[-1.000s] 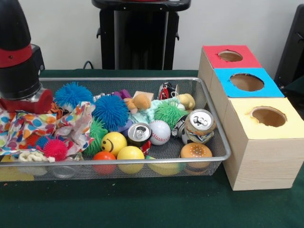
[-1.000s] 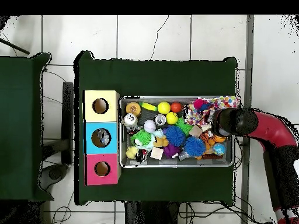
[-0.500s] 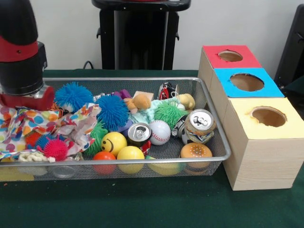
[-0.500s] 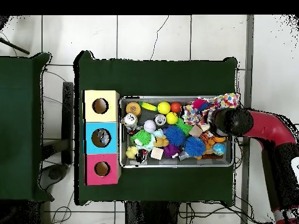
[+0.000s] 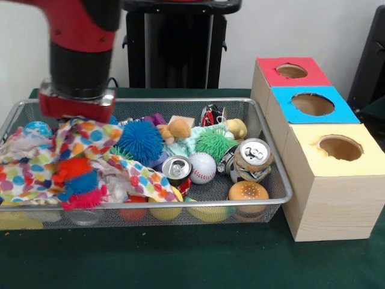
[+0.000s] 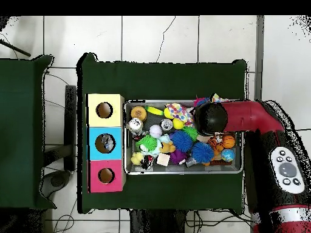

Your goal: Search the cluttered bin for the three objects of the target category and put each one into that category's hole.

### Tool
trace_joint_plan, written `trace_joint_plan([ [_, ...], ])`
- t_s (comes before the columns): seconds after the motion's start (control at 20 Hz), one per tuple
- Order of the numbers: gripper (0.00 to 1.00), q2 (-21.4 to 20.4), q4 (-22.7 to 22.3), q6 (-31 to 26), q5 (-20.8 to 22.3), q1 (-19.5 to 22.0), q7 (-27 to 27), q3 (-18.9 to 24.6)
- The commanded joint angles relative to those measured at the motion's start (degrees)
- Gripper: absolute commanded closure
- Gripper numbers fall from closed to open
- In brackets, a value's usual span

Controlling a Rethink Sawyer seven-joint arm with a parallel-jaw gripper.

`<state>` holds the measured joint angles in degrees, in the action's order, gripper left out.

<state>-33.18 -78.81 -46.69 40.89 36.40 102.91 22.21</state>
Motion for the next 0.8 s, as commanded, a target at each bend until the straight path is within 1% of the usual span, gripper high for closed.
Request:
trace_joint_plan([
  [0.05, 1.0, -3.41, -3.58, 1.28, 1.05, -5.24, 11.36, -7.55],
  [0.5, 1.0, -3.34, -4.98, 4.79, -1.19, -7.19, 12.27, -11.17],
  [0.8, 1.0, -2.99, -4.91, 6.17, -2.61, -7.51, 11.46, -12.59],
])
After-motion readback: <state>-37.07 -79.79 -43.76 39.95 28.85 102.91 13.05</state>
